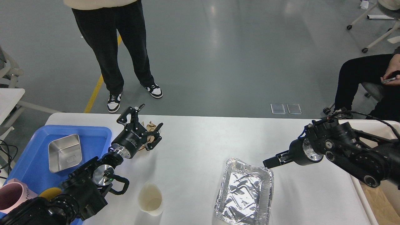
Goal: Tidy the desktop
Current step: 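Reach the right gripper to the foil tray and grasp its edge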
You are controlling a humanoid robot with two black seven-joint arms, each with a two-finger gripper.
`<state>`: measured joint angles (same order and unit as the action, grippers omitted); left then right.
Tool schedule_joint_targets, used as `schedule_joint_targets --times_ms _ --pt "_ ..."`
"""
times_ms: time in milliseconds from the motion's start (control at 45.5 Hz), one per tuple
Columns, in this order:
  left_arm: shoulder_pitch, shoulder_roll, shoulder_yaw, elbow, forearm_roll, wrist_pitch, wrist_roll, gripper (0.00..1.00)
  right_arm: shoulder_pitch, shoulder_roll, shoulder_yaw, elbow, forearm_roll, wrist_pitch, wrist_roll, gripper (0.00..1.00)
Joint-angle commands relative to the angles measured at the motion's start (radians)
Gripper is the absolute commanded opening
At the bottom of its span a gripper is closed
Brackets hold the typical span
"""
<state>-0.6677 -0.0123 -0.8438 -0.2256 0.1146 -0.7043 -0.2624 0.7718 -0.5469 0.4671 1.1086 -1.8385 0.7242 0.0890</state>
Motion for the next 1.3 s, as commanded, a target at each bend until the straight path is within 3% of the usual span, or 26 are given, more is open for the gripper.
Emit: schedule_joint_targets --times_ms 0,198,352,572,769,835,857,923,945,1275 --pt "0.000 0.000 0.000 0.000 0.000 -0.001 0.000 0.96 0.029 0.080 -0.048 -0.062 -0.041 -0.022 0.018 1.00" --pt "0.000 0.002 -0.001 0.000 -0.001 -0.001 0.000 0.96 0.070 0.192 -0.149 -0.156 -0.050 -0.072 0.024 1.00" --pt "0.004 0.008 -0.001 0.000 -0.001 -0.003 0.000 0.96 0.092 0.254 -0.231 -0.234 -0.093 -0.126 0.061 1.00" --pt "0.016 0.018 -0.001 0.000 -0.001 -0.003 0.000 0.96 0.095 0.311 -0.266 -0.299 -0.108 -0.140 0.072 0.99" --pt "0.023 0.022 -0.001 0.000 -0.001 -0.004 -0.001 0.96 0.095 0.354 -0.323 -0.348 -0.139 -0.177 0.113 0.78" --pt "0.023 0.022 -0.001 0.000 -0.001 -0.004 -0.001 0.96 0.098 0.358 -0.334 -0.349 -0.148 -0.183 0.124 0.52" --pt "0.025 0.023 -0.001 0.000 -0.003 -0.004 -0.001 0.96 0.099 0.358 -0.335 -0.348 -0.154 -0.187 0.129 0.37" --pt "0.025 0.023 -0.001 0.000 -0.001 -0.004 -0.001 0.96 0.107 0.358 -0.337 -0.348 -0.172 -0.193 0.130 0.04" --pt "0.025 0.023 -0.001 0.000 -0.001 -0.004 -0.001 0.96 0.112 0.358 -0.337 -0.348 -0.180 -0.193 0.130 0.00" --pt "0.037 0.023 -0.001 0.000 -0.001 -0.004 -0.018 0.96 0.138 0.329 -0.332 -0.351 -0.169 -0.192 0.127 0.00"
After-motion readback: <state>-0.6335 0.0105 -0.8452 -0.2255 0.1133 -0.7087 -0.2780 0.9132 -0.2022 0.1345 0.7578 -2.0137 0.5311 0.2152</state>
